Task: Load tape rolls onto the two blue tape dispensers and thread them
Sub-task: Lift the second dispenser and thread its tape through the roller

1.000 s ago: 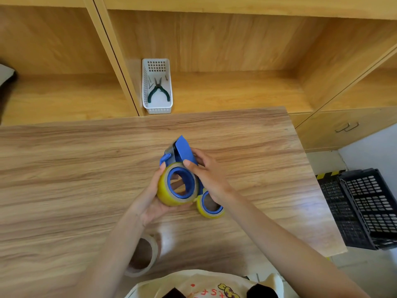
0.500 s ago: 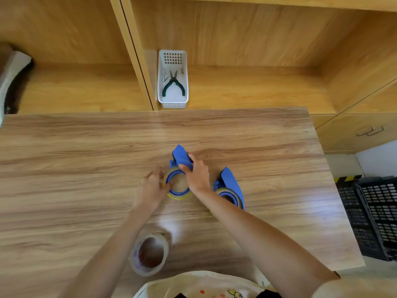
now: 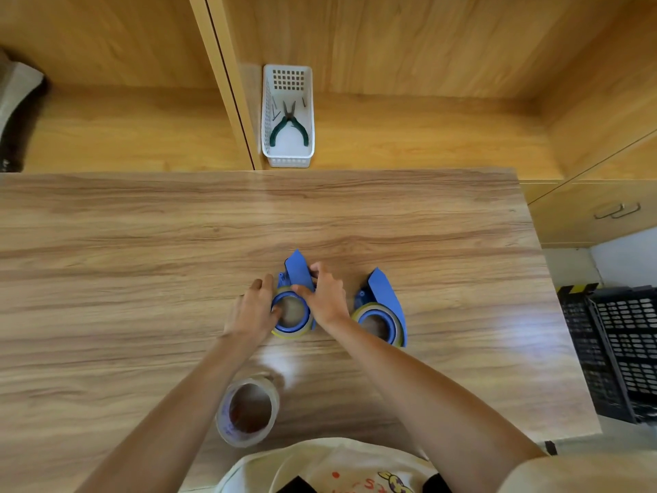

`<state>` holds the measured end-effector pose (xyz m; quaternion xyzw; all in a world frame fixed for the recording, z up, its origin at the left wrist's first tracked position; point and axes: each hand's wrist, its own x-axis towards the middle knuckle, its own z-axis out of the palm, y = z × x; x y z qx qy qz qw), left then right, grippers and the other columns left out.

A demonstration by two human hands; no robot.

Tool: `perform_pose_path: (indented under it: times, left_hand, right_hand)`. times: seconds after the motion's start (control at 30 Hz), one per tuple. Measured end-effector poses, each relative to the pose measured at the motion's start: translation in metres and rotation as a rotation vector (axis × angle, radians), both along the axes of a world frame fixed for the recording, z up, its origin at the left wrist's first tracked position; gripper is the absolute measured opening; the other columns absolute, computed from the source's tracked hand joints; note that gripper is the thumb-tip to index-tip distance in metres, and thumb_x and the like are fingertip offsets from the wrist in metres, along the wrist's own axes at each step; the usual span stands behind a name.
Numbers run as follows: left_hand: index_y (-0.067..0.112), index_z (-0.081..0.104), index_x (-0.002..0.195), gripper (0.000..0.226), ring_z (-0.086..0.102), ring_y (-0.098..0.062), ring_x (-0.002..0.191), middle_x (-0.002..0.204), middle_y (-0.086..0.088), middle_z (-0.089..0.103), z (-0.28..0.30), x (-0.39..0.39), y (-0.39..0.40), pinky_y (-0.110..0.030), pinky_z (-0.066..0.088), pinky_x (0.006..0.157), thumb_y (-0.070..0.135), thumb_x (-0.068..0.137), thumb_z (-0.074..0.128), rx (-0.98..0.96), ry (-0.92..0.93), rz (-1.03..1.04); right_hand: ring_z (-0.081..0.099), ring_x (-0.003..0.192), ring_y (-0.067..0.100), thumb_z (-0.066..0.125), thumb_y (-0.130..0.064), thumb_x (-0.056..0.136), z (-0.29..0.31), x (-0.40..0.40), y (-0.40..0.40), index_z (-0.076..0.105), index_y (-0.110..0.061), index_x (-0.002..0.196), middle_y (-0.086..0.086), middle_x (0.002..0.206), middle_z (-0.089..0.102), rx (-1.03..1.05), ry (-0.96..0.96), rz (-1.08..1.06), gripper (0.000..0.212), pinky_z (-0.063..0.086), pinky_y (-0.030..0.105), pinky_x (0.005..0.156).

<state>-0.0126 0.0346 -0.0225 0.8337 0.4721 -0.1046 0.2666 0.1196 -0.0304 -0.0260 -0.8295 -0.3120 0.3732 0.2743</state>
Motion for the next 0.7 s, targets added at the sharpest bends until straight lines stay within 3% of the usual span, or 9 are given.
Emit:
perform_pose_path:
  times: [0.27, 0.43, 0.7]
  left_hand:
    - [0.007, 0.042, 0.113, 0.035, 0.062, -0.042, 0.096, 0.113, -0.015, 0.059, -0.002, 0.004, -0.004, -0.041, 0.041, 0.063, 0.015, 0.086, 0.064, -0.021, 0.02, 0.093]
    - [0.005, 0.042, 0.114, 0.035, 0.061, -0.042, 0.1, 0.115, -0.019, 0.058, -0.002, 0.004, -0.005, -0.044, 0.046, 0.07, 0.01, 0.087, 0.063, -0.054, 0.024, 0.113]
    - [0.003, 0.04, 0.114, 0.037, 0.059, -0.042, 0.102, 0.12, -0.019, 0.055, 0.011, 0.005, -0.006, -0.042, 0.041, 0.071, 0.02, 0.091, 0.063, -0.055, 0.01, 0.108]
  right_hand:
    - [0.064, 0.115, 0.018, 0.075, -0.02, 0.084, 0.001, 0.0, 0.001, 0.063, -0.012, 0.12, 0.003, 0.121, 0.069, 0.041, 0.066, -0.091, 0.038, 0.051, 0.031, 0.097]
    - [0.061, 0.119, 0.019, 0.07, -0.015, 0.087, 0.003, 0.005, 0.002, 0.061, -0.01, 0.124, 0.005, 0.127, 0.067, 0.007, 0.11, -0.023, 0.039, 0.047, 0.026, 0.097]
    - [0.058, 0.122, 0.028, 0.051, -0.016, 0.099, 0.015, 0.021, 0.0, 0.06, -0.006, 0.13, 0.011, 0.132, 0.063, -0.113, 0.217, 0.114, 0.034, 0.046, 0.037, 0.101]
